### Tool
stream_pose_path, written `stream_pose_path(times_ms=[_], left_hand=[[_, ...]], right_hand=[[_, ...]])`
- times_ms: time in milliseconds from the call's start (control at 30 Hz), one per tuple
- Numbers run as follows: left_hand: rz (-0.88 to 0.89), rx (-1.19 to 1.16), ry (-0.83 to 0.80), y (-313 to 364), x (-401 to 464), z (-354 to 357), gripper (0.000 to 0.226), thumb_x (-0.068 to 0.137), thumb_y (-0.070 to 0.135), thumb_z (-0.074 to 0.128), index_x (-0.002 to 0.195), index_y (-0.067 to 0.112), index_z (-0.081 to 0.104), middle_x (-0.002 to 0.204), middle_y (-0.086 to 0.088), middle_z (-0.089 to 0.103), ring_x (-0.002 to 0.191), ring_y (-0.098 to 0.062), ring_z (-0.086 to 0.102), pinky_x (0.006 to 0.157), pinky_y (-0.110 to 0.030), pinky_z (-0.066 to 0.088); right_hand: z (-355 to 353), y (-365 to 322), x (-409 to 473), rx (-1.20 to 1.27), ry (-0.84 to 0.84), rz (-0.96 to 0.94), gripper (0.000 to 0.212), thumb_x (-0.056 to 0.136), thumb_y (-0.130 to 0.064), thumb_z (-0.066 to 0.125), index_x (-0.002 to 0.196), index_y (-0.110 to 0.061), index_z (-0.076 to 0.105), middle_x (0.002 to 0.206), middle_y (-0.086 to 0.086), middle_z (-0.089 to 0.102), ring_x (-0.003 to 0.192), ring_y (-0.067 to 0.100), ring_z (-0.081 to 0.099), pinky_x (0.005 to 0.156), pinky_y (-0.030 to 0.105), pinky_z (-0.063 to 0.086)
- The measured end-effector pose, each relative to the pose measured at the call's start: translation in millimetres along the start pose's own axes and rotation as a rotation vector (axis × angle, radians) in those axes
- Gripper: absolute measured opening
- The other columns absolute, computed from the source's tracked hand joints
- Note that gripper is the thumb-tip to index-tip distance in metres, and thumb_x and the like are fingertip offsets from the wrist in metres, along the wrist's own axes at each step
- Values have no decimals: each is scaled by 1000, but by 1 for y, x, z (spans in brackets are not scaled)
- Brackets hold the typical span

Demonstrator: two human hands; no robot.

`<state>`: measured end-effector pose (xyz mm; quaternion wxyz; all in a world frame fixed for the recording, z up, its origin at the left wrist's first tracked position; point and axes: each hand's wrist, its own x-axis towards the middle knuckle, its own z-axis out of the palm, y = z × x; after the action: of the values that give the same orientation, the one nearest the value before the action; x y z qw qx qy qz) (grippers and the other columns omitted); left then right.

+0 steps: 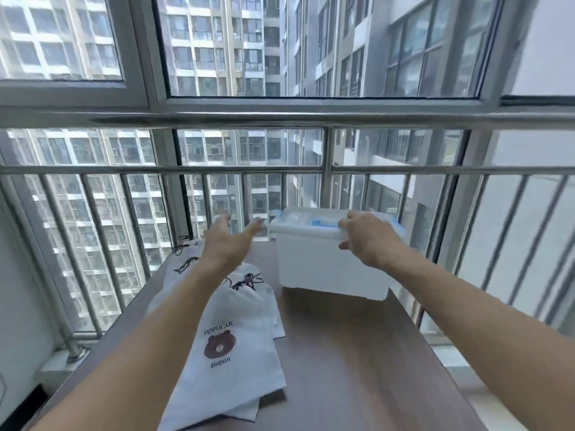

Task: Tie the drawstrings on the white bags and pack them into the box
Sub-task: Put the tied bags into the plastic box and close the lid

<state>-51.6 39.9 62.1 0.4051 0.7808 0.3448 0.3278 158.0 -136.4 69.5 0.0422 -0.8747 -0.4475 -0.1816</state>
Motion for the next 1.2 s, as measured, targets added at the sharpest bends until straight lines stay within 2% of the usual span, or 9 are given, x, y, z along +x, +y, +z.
stream_pose_path(times_ms=[133, 267, 367, 500, 633, 733, 867, 967, 1200], left_hand=[[-259, -217, -281, 16, 0, 23, 104, 67, 80, 67, 140, 9, 46, 133, -12, 56, 106, -28, 66, 83, -42, 60], [-296, -146, -237, 32, -8, 54, 30, 93, 33, 68, 98, 4, 61, 101, -13, 64, 75, -28, 70, 51, -36, 61], [-245, -57, -123, 37, -10, 64, 21, 97, 17, 56, 80, 4, 56, 86, -15, 60, 63, -27, 62, 38, -27, 51], [-261, -57, -97, 29, 1, 61, 13, 97, 3, 48, 97, -2, 60, 88, -18, 63, 84, -38, 69, 39, -28, 48], [-409, -395, -238, -2, -10, 52, 21, 93, -10, 51, 86, 2, 67, 70, -3, 66, 62, -18, 59, 39, -20, 47], [-437, -498, -257, -15, -7, 53, 20, 97, -5, 50, 103, 1, 68, 95, -5, 67, 81, -17, 64, 57, -26, 57], [-450, -499, -182, -15, -6, 58, 19, 96, 0, 59, 114, 0, 65, 110, -12, 67, 92, -23, 67, 64, -31, 61], [-427, -410, -172, -14, -11, 61, 12, 96, -2, 53, 90, 6, 60, 88, -10, 64, 69, -19, 61, 43, -21, 54], [-405, -583, -176, -22, -11, 70, 30, 90, -12, 48, 69, 9, 53, 59, -3, 52, 54, -15, 45, 37, -14, 38]], right_hand=[[-26, 32, -74, 179, -217, -131, 43, 86, -42, 76, 121, -27, 57, 119, -6, 52, 111, 20, 52, 95, 44, 49], [-52, 78, -65, 457, 85, 216, 79, 73, -91, 49, 118, -29, 66, 125, -2, 62, 112, 20, 58, 93, 42, 50], [-37, 85, -52, 441, -240, 593, 71, 97, -66, 43, 132, -5, 55, 128, 15, 60, 92, 31, 67, 66, 40, 59], [-21, 89, -41, 740, -229, 724, 23, 101, -15, 54, 87, 2, 61, 85, 20, 61, 56, 34, 67, 39, 36, 55], [-10, 110, -55, 1117, -358, 754, 16, 97, 0, 52, 84, 2, 61, 60, 11, 60, 45, 18, 60, 40, 23, 49], [4, 119, -62, 1092, -354, 784, 17, 97, -11, 55, 88, -1, 64, 83, 17, 65, 65, 25, 65, 59, 33, 60], [-30, 94, -54, 718, 351, 413, 37, 99, -44, 56, 90, -10, 66, 90, 6, 67, 82, 19, 61, 77, 34, 49], [-51, 37, -55, 509, -86, -146, 64, 85, -71, 52, 117, -19, 68, 107, -6, 67, 96, 12, 63, 83, 30, 52], [-32, 0, -37, 306, -271, -146, 73, 66, -90, 53, 68, -17, 49, 66, -5, 49, 59, 14, 46, 58, 32, 32]])
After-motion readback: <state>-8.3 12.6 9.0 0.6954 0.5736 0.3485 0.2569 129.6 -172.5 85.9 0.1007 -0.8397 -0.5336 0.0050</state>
